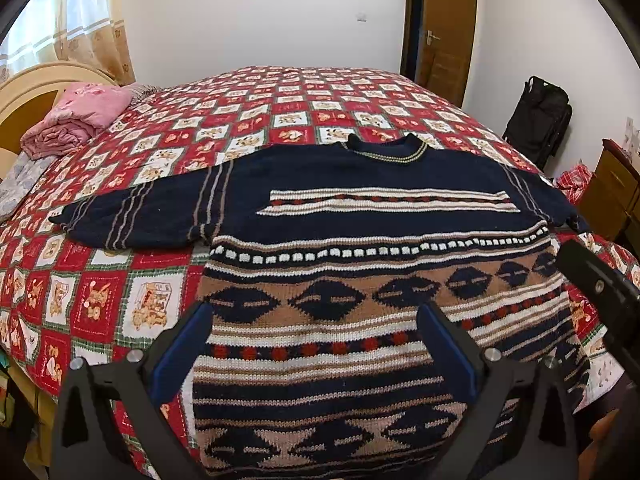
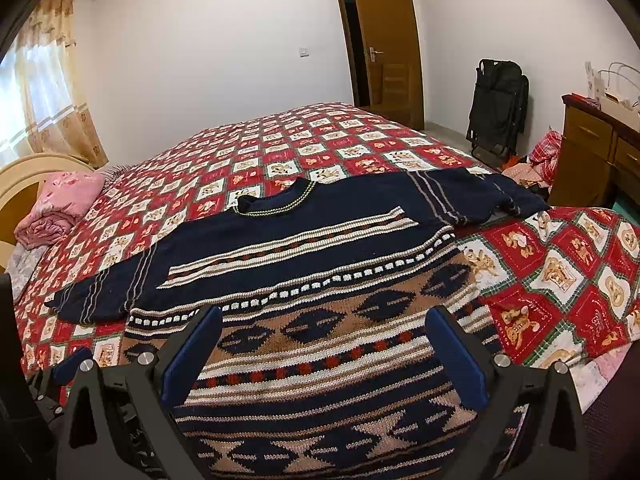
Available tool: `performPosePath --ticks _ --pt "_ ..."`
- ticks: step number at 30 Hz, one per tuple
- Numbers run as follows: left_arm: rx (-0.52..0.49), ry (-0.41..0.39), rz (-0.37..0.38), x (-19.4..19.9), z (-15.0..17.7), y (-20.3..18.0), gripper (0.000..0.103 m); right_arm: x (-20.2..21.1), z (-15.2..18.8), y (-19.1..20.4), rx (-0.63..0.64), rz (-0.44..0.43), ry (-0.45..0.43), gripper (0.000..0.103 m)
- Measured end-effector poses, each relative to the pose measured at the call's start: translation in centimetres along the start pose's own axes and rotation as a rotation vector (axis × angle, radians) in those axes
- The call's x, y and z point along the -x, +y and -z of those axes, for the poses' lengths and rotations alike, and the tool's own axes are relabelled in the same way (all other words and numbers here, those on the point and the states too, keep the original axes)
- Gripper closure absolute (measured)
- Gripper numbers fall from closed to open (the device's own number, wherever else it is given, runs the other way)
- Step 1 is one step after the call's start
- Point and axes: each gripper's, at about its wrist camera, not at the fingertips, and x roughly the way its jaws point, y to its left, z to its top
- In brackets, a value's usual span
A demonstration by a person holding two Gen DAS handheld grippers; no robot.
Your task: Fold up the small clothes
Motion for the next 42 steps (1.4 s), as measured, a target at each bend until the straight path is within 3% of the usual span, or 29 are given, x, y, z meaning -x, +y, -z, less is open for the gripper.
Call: performPosePath --ticks 42 --pt "-0.006 0.012 -0.016 -0.46 0.08 0.47 0.000 -0.82 0.33 -0.37 -0.024 -0.002 0.037 0.001"
